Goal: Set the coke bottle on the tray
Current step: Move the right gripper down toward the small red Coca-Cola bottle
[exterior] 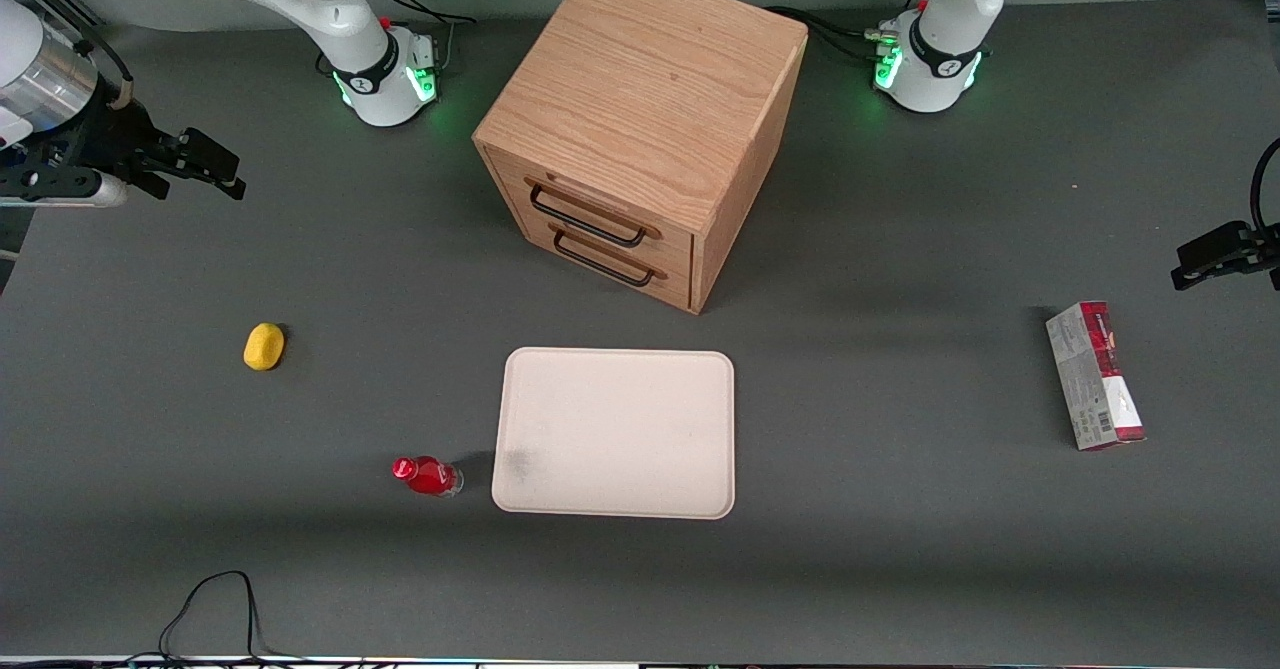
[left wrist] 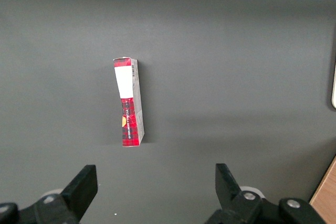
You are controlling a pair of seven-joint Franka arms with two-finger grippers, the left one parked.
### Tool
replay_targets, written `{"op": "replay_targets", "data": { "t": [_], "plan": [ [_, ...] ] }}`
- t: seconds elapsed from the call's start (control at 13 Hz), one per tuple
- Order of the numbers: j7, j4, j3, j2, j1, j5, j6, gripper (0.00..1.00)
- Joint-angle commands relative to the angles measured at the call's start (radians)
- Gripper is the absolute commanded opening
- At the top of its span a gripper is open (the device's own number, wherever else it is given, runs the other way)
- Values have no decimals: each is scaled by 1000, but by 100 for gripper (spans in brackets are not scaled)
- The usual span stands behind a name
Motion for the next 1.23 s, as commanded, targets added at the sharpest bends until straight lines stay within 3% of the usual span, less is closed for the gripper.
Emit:
{"op": "replay_targets", "data": {
  "t": [0.0,0.38,0.85,1.15],
  "plan": [
    [23,67,1,44,0,-15,-53,100],
    [17,346,15,284,17,-1,-67,100],
    [49,781,114,772,54,-14,-49,100],
    [53,851,122,993,83,-34,158,100]
  ]
}}
